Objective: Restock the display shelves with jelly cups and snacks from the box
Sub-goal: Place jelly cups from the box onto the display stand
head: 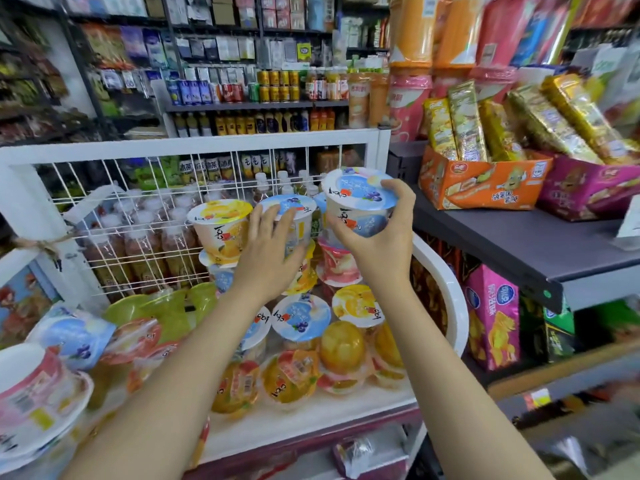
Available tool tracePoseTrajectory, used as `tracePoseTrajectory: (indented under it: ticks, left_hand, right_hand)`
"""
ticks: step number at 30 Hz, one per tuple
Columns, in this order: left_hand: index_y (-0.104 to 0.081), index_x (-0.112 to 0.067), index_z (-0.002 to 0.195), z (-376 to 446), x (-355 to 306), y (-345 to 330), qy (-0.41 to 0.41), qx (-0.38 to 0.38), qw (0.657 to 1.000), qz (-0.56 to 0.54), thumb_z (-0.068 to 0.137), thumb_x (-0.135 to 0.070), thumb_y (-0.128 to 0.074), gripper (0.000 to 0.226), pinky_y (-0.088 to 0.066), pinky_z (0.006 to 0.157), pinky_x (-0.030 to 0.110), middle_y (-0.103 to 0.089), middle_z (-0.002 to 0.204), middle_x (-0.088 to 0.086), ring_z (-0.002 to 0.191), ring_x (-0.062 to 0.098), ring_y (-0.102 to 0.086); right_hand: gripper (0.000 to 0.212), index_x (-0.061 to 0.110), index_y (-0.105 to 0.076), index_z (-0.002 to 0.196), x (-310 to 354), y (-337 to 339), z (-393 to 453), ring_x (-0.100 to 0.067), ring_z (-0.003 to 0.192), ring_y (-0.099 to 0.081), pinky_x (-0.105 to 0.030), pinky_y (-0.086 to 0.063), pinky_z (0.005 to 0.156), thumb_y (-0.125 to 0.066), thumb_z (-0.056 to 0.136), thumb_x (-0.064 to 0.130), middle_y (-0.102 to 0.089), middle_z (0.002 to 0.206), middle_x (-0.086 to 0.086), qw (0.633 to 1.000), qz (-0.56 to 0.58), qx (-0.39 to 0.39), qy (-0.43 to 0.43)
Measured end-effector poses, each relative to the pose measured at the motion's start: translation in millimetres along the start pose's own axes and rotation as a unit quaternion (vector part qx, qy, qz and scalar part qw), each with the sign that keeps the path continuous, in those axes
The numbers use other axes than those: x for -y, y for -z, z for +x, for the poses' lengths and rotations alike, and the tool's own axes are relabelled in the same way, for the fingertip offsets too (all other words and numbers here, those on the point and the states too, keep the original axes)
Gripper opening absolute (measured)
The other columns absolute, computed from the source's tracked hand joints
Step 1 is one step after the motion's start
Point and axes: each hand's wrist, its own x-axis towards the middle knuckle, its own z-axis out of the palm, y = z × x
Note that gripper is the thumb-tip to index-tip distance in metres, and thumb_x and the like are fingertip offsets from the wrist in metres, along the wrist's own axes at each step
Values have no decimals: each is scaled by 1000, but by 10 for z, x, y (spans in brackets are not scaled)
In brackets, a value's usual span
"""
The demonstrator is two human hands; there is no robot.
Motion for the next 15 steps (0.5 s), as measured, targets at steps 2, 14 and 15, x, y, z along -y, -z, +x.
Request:
tracePoseTrajectory:
  ticks: [2, 14, 15]
  left_hand:
    - [-19, -25, 159, 15, -26, -2, -5, 2, 1000, -14, 103, -49, -35, 62, -5, 122, 45, -6, 167, -1, 152, 18, 16]
    - [-7, -26, 160, -157, 62, -156, -27, -20, 999, 5, 101, -56, -33, 71, 3, 122, 47, 14, 167, -1, 151, 27, 21]
    - [-4, -27, 160, -194, 71, -195, -30, -19, 999, 13, 101, -57, -32, 71, 2, 122, 48, 17, 166, -1, 151, 28, 20]
  right_hand:
    - [76, 25, -39, 130, -2, 35, -102, -16, 121, -54, -39, -53, 93, -85, 72, 42, -49, 129, 1, 1000, -1, 14, -19]
    - [84, 27, -38, 135, -307, 135, -588, -10, 121, -50, -14, -47, 90, -88, 69, 41, -47, 132, 3, 986, -74, 75, -129]
    - [85, 24, -38, 136, -345, 149, -664, -9, 120, -49, -8, -44, 86, -89, 69, 38, -45, 132, 2, 984, -90, 78, -134]
